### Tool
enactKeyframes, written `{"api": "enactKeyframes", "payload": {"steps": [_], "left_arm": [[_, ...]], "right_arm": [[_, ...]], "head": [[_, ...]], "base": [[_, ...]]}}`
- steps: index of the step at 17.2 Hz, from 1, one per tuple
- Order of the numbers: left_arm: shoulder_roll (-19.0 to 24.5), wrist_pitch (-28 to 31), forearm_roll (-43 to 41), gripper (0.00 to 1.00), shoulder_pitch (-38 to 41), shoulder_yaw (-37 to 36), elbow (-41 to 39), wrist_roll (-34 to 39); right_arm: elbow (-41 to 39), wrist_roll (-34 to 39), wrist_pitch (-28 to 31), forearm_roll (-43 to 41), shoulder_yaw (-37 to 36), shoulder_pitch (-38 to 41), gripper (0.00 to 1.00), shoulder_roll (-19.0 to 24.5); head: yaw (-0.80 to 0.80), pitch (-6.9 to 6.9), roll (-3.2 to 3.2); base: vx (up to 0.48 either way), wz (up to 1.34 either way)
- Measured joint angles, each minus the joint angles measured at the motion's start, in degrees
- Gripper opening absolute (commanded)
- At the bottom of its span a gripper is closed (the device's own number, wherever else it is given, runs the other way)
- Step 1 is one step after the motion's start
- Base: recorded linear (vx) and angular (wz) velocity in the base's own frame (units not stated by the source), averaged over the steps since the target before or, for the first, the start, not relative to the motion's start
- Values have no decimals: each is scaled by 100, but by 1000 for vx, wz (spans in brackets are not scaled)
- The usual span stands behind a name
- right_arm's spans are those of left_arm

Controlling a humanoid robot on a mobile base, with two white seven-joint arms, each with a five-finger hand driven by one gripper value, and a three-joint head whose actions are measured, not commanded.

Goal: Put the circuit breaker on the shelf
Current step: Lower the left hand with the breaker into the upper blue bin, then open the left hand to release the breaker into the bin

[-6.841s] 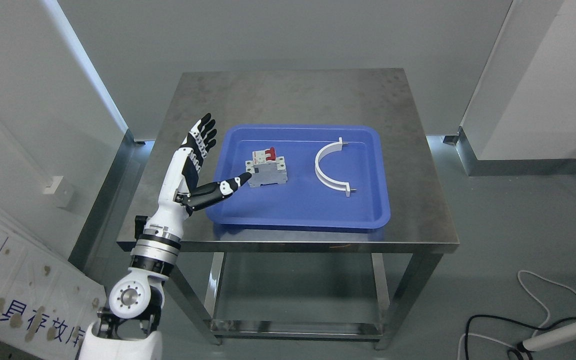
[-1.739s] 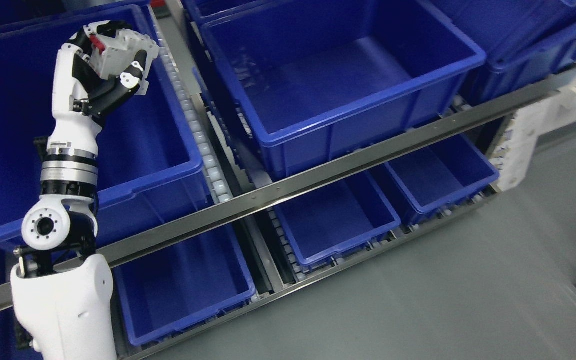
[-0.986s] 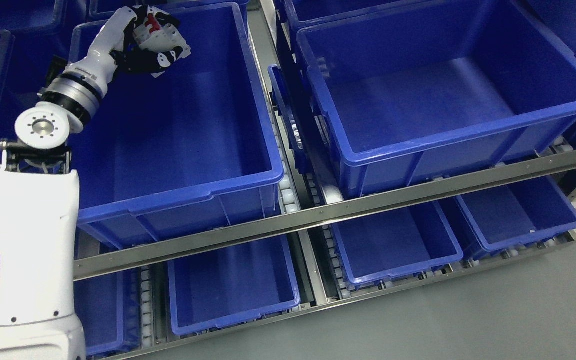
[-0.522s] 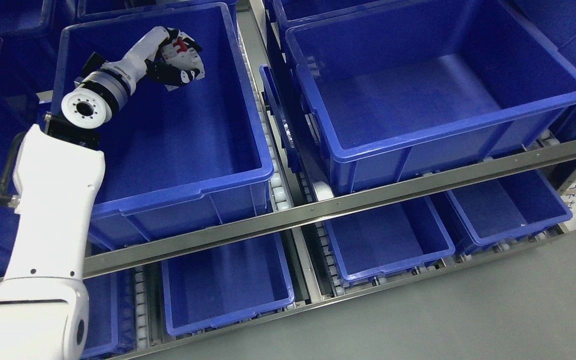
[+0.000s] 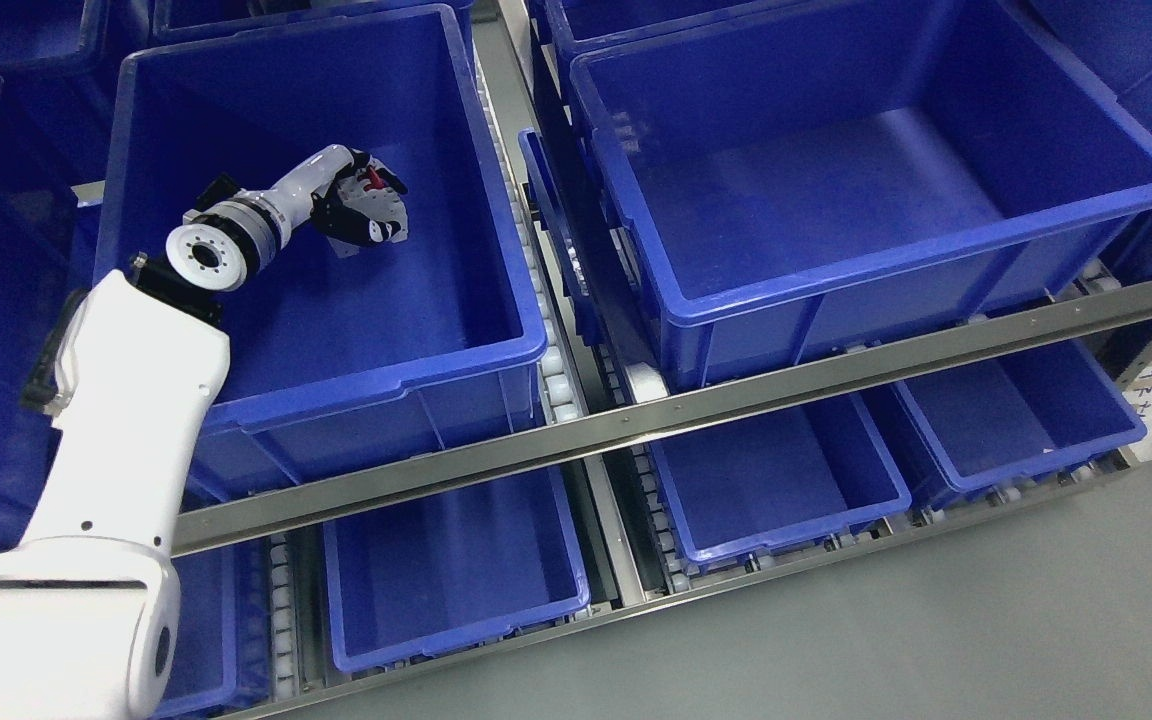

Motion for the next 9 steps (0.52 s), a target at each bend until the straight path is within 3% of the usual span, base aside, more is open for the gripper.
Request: {"api": "enactKeyframes", "payload": {"steps": [2, 5, 9], "left_arm": [[2, 0, -3, 99, -20, 81, 34, 433], [-7, -4, -1, 100, -88, 312, 31, 1054], [-17, -5, 25, 100, -167, 559, 12, 1265]], "right_arm": [[0, -2, 0, 0, 0, 0, 100, 0], [0, -11, 0, 0, 0, 0, 100, 0], [0, -16, 0, 0, 0, -2, 100, 0]], "head": [[0, 0, 0], [0, 0, 0], [0, 0, 0]], "base": [[0, 0], [0, 0], [0, 0]]}}
